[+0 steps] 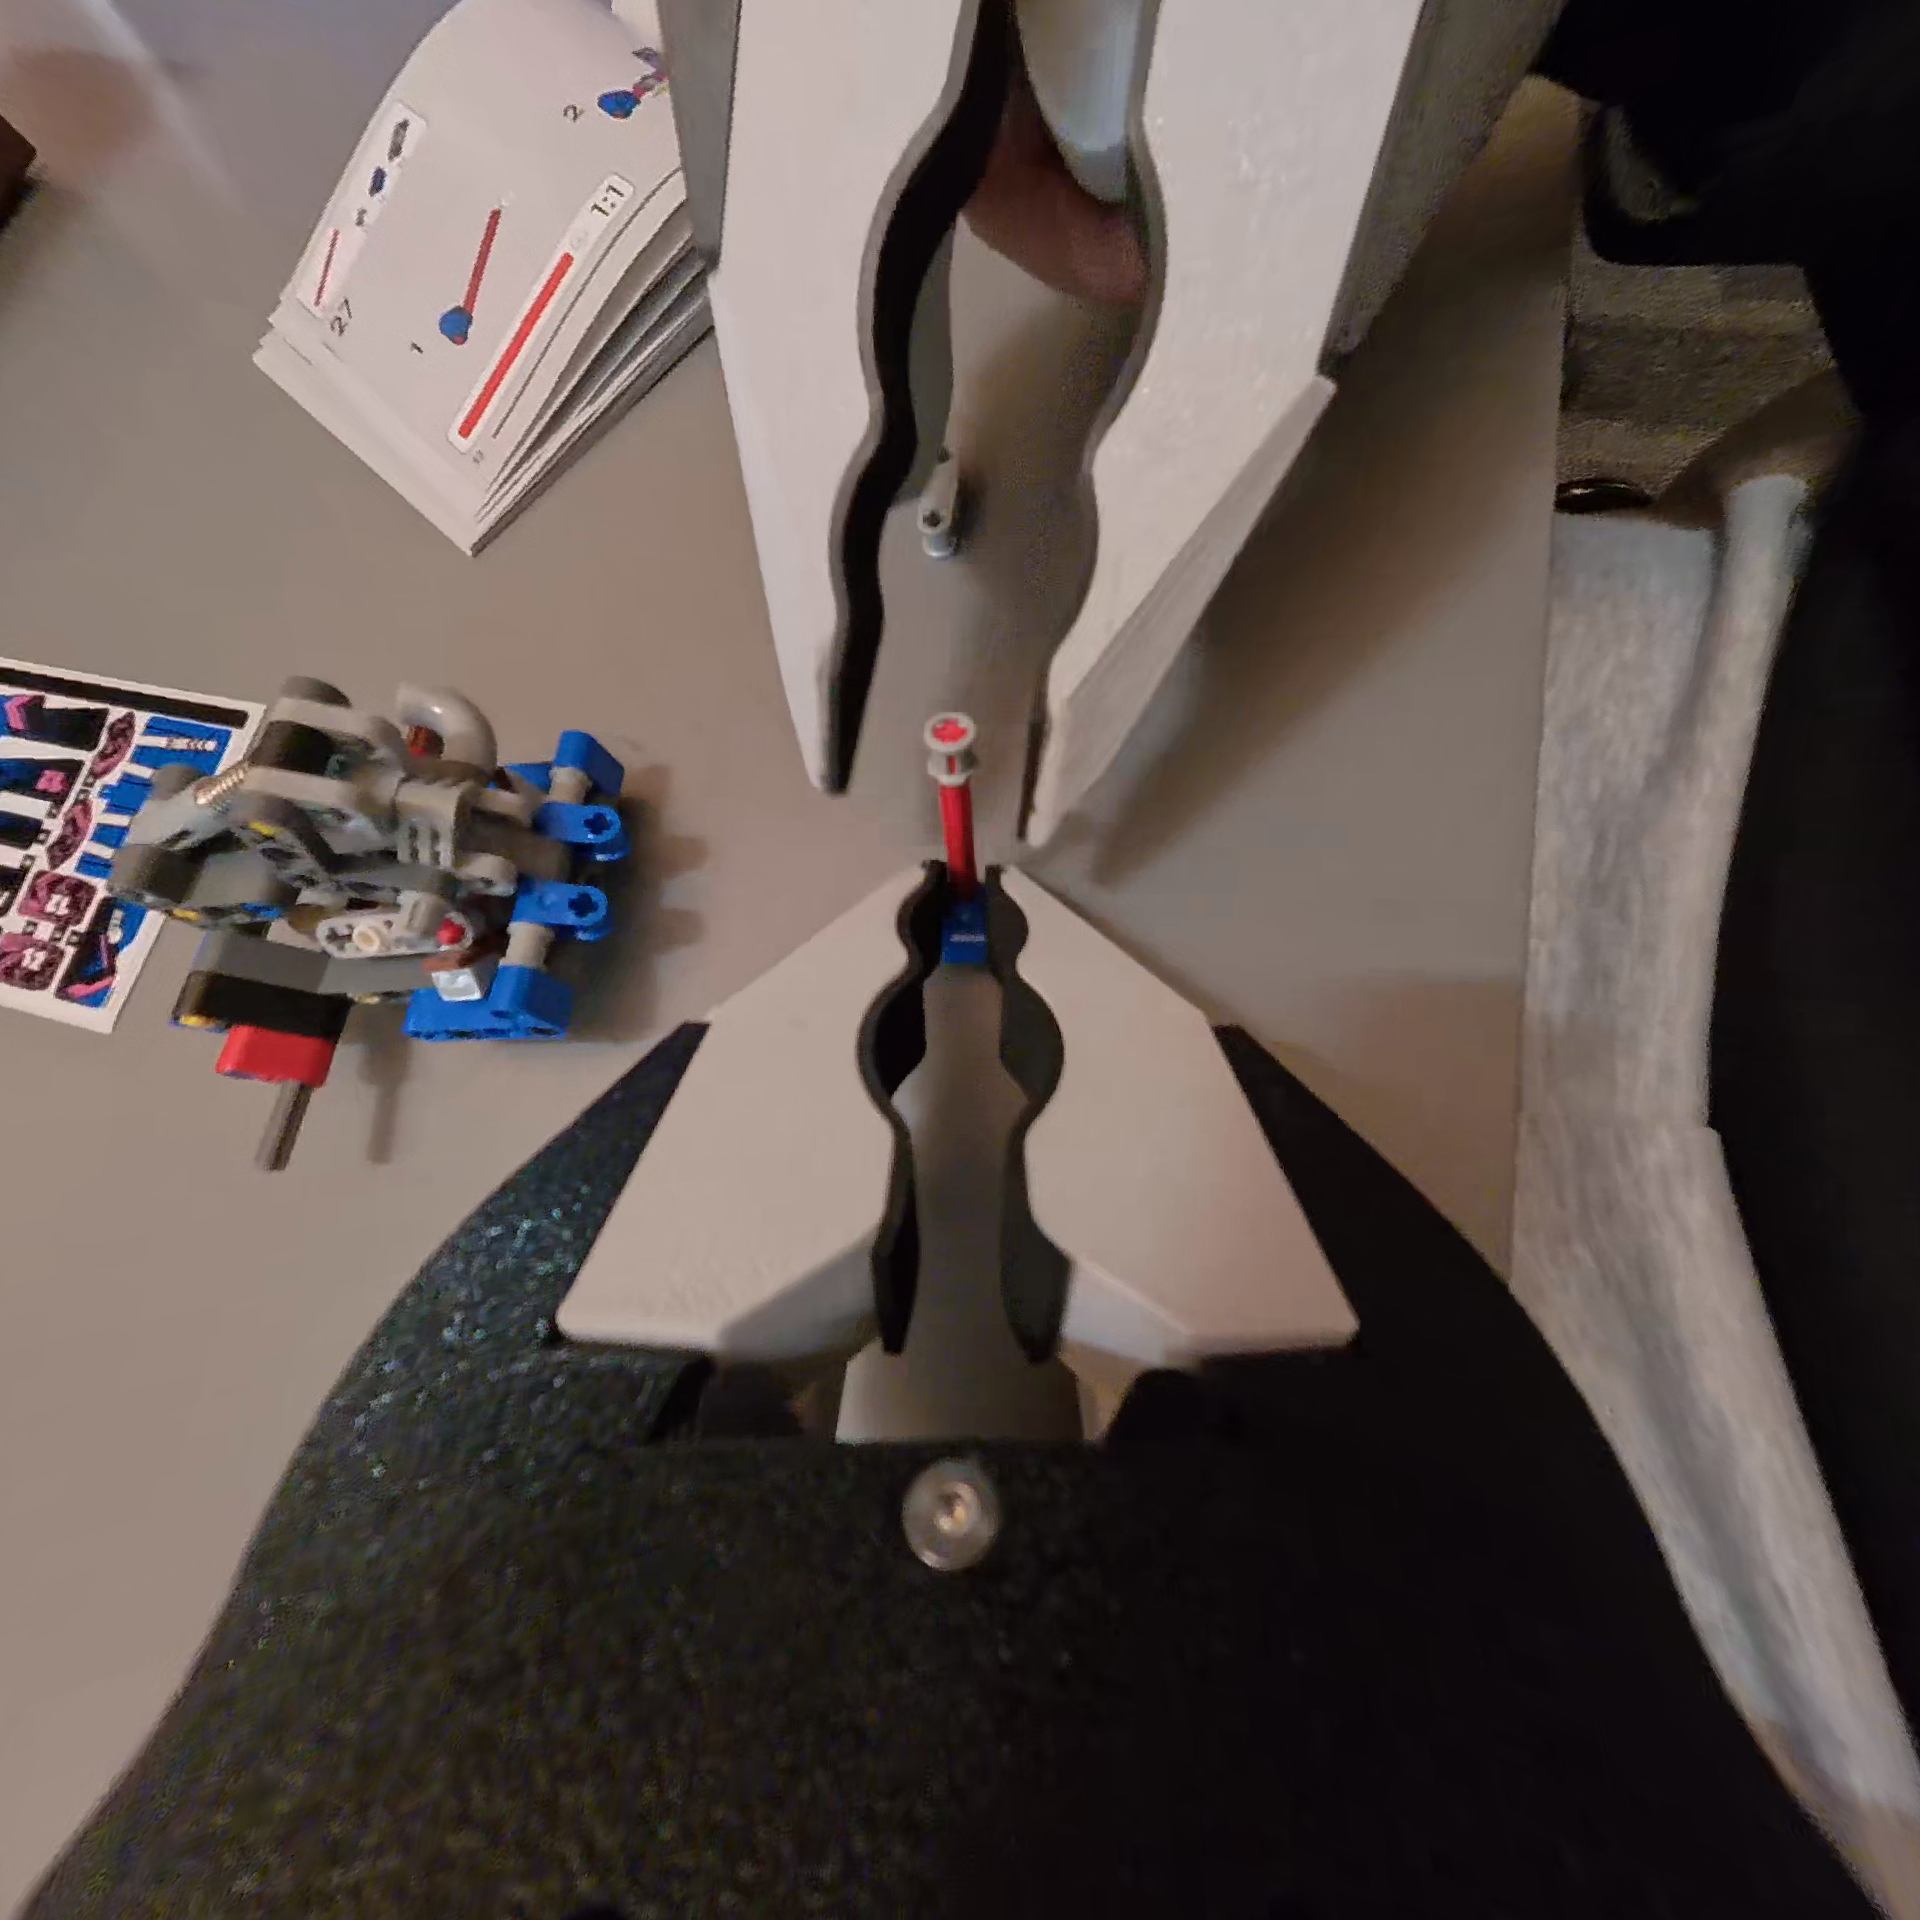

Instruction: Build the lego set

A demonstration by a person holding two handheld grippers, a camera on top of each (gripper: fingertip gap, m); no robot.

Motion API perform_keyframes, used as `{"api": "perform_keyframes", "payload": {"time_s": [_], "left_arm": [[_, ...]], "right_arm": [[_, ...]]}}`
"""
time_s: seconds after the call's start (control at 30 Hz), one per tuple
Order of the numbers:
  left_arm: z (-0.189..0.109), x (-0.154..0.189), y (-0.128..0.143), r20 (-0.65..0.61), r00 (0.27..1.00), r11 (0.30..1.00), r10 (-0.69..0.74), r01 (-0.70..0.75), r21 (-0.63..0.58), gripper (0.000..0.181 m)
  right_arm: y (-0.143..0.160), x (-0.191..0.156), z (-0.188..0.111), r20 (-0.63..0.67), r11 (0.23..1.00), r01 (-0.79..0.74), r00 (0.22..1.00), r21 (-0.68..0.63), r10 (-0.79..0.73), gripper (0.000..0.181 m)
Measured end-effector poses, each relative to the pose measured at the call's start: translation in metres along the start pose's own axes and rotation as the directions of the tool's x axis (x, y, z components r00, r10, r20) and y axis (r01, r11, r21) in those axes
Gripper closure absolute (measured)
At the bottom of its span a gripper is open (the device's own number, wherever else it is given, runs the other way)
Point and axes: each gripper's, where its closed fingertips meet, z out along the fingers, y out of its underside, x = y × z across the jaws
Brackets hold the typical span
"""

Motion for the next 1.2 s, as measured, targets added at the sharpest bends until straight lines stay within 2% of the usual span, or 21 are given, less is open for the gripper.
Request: {"api": "perform_keyframes", "payload": {"time_s": [0.07, 0.17, 0.23, 0.33, 0.37, 0.4, 0.43, 0.47, 0.77, 1.2], "left_arm": [[0.0, 0.0, 0.0, 0.006, 1.0, 1.0, 0.009, -0.009, 0.001, 0.177], [0.0, 0.001, 0.0, -0.009, 1.0, 1.0, 0.0, 0.0, 0.001, 0.177], [0.0, 0.001, 0.0, -0.027, 1.0, 1.0, -0.015, 0.015, 0.001, 0.177], [0.0, 0.001, 0.0, -0.031, 0.999, 1.0, -0.019, 0.019, 0.001, 0.177], [-0.001, -0.002, 0.0, -0.014, 1.0, 1.0, -0.024, 0.024, 0.005, 0.174], [-0.002, -0.003, -0.002, -0.002, 1.0, 0.999, -0.028, 0.028, 0.02, 0.163], [-0.004, -0.002, -0.005, -0.009, 1.0, 0.999, -0.023, 0.024, 0.041, 0.167], [-0.005, -0.001, -0.007, -0.009, 1.0, 0.998, -0.02, 0.02, 0.058, 0.179], [-0.007, -0.003, -0.005, -0.031, 0.998, 0.997, -0.054, 0.056, 0.059, 0.18], [-0.007, -0.003, -0.005, -0.068, 0.994, 0.995, -0.081, 0.085, 0.059, 0.18]], "right_arm": [[-0.004, 0.003, -0.007, -0.002, 0.998, -0.029, 1.0, 0.053, 0.029, 0.157], [-0.015, -0.003, -0.008, 0.065, 0.985, -0.093, 0.994, 0.147, 0.085, 0.163], [-0.013, -0.002, -0.005, 0.058, 0.987, -0.085, 0.995, 0.134, 0.078, 0.176], [-0.014, -0.002, -0.004, 0.052, 0.988, -0.083, 0.996, 0.128, 0.077, 0.176], [-0.014, -0.001, -0.004, 0.048, 0.989, -0.083, 0.996, 0.125, 0.078, 0.176], [-0.014, -0.001, -0.004, 0.042, 0.989, -0.08, 0.996, 0.123, 0.076, 0.176], [-0.014, -0.001, -0.003, 0.04, 0.989, -0.078, 0.996, 0.123, 0.073, 0.177], [-0.015, -0.001, -0.003, 0.041, 0.989, -0.076, 0.997, 0.124, 0.071, 0.177], [-0.018, -0.004, 0.004, 0.03, 0.991, -0.046, 0.999, 0.123, 0.043, 0.176], [-0.017, -0.003, 0.005, 0.054, 0.987, -0.106, 0.994, 0.122, 0.1, 0.176]]}}
